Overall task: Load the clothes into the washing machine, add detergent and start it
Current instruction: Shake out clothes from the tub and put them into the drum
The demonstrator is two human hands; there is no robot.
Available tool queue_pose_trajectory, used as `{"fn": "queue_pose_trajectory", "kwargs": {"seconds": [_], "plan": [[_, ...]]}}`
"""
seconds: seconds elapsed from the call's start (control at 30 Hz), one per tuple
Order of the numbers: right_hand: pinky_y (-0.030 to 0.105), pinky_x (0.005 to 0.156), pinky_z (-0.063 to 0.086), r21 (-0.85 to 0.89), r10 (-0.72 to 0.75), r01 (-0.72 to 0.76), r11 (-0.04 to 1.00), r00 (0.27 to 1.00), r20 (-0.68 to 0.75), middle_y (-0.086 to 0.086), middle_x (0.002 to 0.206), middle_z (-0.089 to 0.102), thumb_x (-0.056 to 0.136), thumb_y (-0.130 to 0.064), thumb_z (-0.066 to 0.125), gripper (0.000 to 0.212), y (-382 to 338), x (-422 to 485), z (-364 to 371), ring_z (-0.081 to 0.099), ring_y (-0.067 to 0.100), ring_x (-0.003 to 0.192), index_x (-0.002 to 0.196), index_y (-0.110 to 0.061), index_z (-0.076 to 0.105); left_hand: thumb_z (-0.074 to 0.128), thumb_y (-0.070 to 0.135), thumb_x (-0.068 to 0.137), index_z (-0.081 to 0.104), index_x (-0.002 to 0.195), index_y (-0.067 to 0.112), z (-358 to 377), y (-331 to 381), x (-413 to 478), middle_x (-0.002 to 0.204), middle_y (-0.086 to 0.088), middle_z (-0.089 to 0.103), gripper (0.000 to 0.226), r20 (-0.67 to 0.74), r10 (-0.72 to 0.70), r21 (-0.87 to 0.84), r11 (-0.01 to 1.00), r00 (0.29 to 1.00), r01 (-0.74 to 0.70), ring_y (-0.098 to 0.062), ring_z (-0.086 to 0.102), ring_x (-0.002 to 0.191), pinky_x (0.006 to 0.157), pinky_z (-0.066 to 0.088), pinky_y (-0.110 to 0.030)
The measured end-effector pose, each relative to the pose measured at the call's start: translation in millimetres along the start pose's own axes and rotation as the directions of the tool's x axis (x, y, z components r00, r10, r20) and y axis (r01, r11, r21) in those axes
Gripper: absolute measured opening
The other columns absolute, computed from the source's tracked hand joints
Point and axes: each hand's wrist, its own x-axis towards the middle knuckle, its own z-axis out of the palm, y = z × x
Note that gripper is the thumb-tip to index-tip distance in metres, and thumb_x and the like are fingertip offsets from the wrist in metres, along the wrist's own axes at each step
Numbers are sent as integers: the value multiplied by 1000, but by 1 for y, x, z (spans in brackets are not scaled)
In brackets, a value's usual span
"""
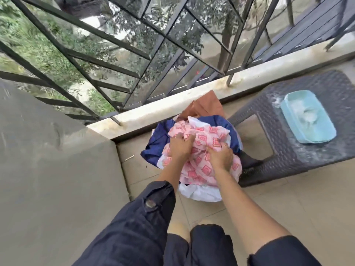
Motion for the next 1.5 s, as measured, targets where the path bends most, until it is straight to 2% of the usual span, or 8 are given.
{"fn": "queue_pose_trajectory", "kwargs": {"seconds": [0.2, 0.33, 0.5, 0.6, 0.83, 1.0, 1.3, 1.5], "plan": [[47, 102, 36, 64, -36, 36, 997, 999, -1, 7, 145, 41, 79, -50, 64, 59, -28, -29, -38, 41, 35, 129, 128, -19, 54, 47, 47, 93, 60, 111, -1, -27, 30, -39, 112, -22, 62, 53, -174, 51, -115, 991, 983, -71, -36, 57, 106, 90, 44, -40], [43, 94, 48, 419, -61, 32, 908, 997, 57, 7, 115, 66, 73, -40, 73, 48, -61, -56, -77, 60, 30, 107, 112, -15, 63, 46, 47, 92, 60, 118, 7, -57, 66, -71, 116, -14, 64, 50, -152, -29, -385, 923, 988, -32, -31, 58, 109, 99, 44, -43], [47, 98, 48, 641, -113, -80, 764, 961, 254, 10, 126, 60, 70, -42, 73, 70, -116, -97, -127, 60, 30, 112, 130, -17, 47, 48, 42, 95, 54, 117, 5, -95, 128, -121, 112, -4, 52, 44, -110, -127, -599, 800, 986, 36, -20, 51, 102, 91, 41, -32], [47, 101, 47, 680, -146, -98, 726, 945, 292, 9, 131, 58, 50, -60, 70, 98, -144, -122, -149, 58, 29, 116, 136, -21, 44, 51, 41, 93, 54, 120, 4, -125, 164, -148, 112, -7, 52, 46, -135, -134, -652, 758, 982, 14, -22, 49, 101, 86, 36, -28], [42, 90, 54, 780, -265, -121, 614, 899, 348, 11, 115, 68, 54, -51, 76, 77, -214, -185, -206, 67, 27, 103, 121, -17, 61, 56, 79, 61, 68, 94, 7, -203, 208, -205, 100, -14, 71, 80, -40, -35, -772, 636, 999, -8, -33, 68, 95, 91, 53, -49], [49, 95, 50, 764, -286, -159, 625, 864, 413, 7, 118, 67, 35, -67, 83, 104, -254, -234, -208, 66, 27, 106, 126, -22, 57, 60, 83, 55, 69, 106, 11, -254, 195, -224, 110, -16, 70, 88, -82, -28, -875, 481, 996, -58, -37, 65, 105, 97, 47, -56], [49, 93, 52, 743, -415, -90, 663, 782, 465, 7, 112, 70, 27, -71, 79, 103, -321, -353, -168, 66, 29, 102, 115, -20, 65, 52, 44, 88, 67, 92, 9, -389, 172, -301, 88, -10, 70, 39, -305, -147, -870, 445, 941, -213, -24, 67, 73, 72, 56, -37], [48, 93, 52, 724, -505, -107, 682, 648, 571, 7, 112, 71, 27, -72, 80, 104, -359, -446, -111, 67, 29, 104, 115, -19, 66, 56, 58, 73, 68, 83, 17, -487, 117, -319, 97, -12, 72, 43, -450, -258, -852, 411, 855, -324, -31, 69, 93, 89, 54, -50]]}}
